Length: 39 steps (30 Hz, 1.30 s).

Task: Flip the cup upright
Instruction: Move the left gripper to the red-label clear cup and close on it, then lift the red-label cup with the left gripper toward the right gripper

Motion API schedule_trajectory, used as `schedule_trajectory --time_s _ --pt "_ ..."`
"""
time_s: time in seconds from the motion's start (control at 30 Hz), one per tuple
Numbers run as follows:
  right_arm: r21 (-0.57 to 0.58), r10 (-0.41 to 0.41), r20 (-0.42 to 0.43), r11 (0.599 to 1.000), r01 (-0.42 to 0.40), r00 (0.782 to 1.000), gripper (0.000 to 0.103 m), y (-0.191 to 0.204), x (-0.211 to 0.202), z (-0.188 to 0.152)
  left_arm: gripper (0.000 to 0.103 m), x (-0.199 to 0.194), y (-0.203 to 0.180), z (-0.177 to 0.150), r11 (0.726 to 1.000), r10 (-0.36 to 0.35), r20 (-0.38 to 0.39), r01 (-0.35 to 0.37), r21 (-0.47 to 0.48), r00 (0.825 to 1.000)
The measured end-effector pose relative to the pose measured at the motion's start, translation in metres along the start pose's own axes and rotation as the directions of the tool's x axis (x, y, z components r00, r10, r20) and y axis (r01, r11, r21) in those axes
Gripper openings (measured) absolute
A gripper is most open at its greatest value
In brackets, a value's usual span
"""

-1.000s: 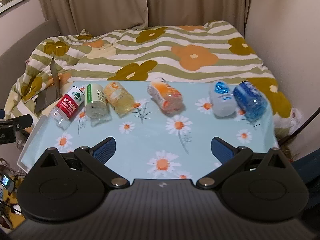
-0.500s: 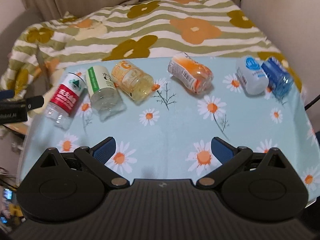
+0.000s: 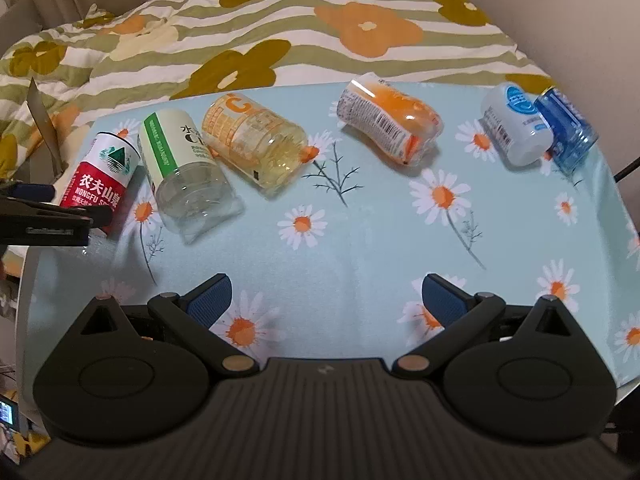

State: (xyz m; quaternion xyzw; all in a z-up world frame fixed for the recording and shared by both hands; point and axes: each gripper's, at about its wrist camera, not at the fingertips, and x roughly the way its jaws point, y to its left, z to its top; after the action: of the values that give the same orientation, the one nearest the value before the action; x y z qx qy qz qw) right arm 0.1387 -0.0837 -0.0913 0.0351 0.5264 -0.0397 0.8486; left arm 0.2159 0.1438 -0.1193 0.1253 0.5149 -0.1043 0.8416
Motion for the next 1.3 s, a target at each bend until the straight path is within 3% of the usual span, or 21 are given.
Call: schedule_trajectory --time_s 0.2,0.53,0.8,1.03,1.3 --pt "0.010 0.001 -0.003 1.000 -0.001 1.000 0.103 0.003 0.004 0.005 0.067 0.012 0.005 0.003 1.000 -0.021 -0.050 0.021 0.000 0.999" --pt "-0.014 0.026 0.027 1.000 -0.026 0.999 0.103 0.004 0.001 0.014 0.066 0.001 0.006 -0.001 0.999 0.030 -0.026 -0.031 -0.019 0.999" --pt "-0.056 0.071 0.075 0.996 -0.067 0.995 0.103 -0.015 -0.015 0.016 0.066 -0.042 -0.012 -0.007 0.991 0.089 0.011 -0.087 -0.097 0.996" --pt "-0.102 0.124 0.122 0.989 -0.112 0.985 0.103 -0.055 -0.037 0.013 0.066 -0.086 -0.054 -0.016 0.976 0.145 0.048 -0.136 -0.169 0.988" --pt "-0.148 0.168 0.150 0.978 -0.146 0.974 0.103 -0.112 -0.053 0.001 0.066 -0.113 -0.128 -0.023 0.968 0.168 0.078 -0.149 -0.202 0.983"
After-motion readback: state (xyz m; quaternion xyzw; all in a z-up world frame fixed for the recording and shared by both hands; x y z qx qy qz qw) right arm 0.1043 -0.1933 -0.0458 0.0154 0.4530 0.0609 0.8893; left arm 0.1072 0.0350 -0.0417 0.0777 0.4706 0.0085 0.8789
